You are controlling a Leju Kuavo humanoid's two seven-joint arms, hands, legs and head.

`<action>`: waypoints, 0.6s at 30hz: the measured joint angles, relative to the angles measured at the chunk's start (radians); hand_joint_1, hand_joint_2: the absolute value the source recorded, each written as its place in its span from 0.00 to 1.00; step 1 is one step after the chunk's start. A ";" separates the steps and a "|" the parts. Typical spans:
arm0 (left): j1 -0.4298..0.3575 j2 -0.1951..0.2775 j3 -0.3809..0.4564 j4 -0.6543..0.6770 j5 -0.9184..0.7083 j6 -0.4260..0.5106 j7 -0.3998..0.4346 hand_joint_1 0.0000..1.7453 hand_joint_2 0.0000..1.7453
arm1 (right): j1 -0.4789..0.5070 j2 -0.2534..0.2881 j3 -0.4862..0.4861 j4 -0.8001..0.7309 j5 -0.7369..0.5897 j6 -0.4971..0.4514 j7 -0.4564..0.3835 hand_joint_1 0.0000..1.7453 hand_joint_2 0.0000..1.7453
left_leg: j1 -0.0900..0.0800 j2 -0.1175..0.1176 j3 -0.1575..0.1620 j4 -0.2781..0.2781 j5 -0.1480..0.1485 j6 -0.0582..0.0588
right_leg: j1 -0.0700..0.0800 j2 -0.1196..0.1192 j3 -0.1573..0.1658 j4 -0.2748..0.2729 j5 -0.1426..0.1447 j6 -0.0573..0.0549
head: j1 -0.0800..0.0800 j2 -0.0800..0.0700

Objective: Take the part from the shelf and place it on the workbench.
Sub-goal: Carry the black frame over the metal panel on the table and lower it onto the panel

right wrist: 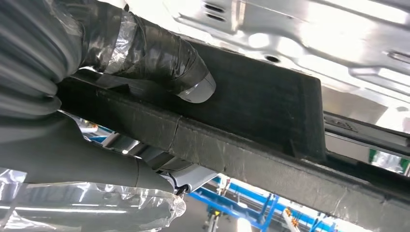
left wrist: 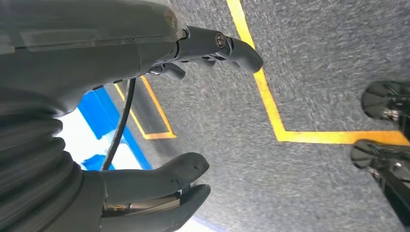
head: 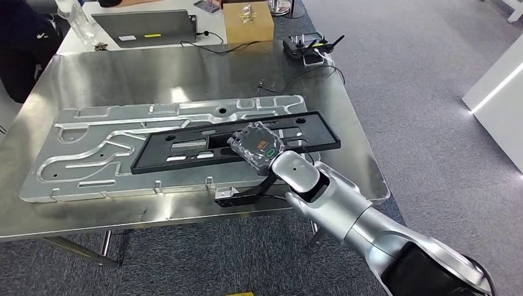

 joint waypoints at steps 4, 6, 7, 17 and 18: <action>-0.007 0.000 -0.003 0.000 -0.016 0.000 -0.001 0.00 1.00 | 0.005 0.030 0.005 0.028 0.005 0.008 -0.010 1.00 1.00 | -0.001 0.001 0.005 -0.003 -0.006 0.019 | -0.004 0.000 -0.122 0.222 -0.090 0.010 | 0.000 0.000; -0.009 0.000 -0.006 0.000 -0.024 -0.001 -0.003 0.00 1.00 | 0.015 0.042 0.013 0.039 0.007 0.015 -0.013 1.00 1.00 | -0.004 -0.001 0.011 -0.003 -0.011 0.021 | -0.003 0.000 -0.153 0.251 -0.068 0.006 | 0.000 0.000; -0.009 0.000 -0.007 0.000 -0.027 -0.002 -0.004 0.00 1.00 | 0.018 0.048 0.017 0.043 0.007 0.017 -0.015 1.00 1.00 | -0.006 -0.002 0.016 -0.003 -0.014 0.020 | -0.001 0.000 -0.141 0.211 -0.033 0.000 | 0.000 0.000; -0.012 -0.002 -0.014 0.000 -0.036 0.002 -0.001 0.00 1.00 | 0.021 0.095 0.037 0.067 0.014 0.017 -0.019 1.00 1.00 | -0.004 0.002 0.001 0.078 -0.081 -0.018 | 0.004 -0.006 -0.008 -0.058 0.066 -0.046 | 0.000 0.000; -0.011 -0.002 -0.014 0.000 -0.036 0.002 -0.001 0.00 1.00 | 0.022 0.098 0.037 0.069 0.014 0.017 -0.019 1.00 1.00 | -0.003 0.002 -0.031 0.139 -0.108 -0.023 | 0.004 -0.006 -0.003 -0.060 0.063 -0.049 | 0.000 0.000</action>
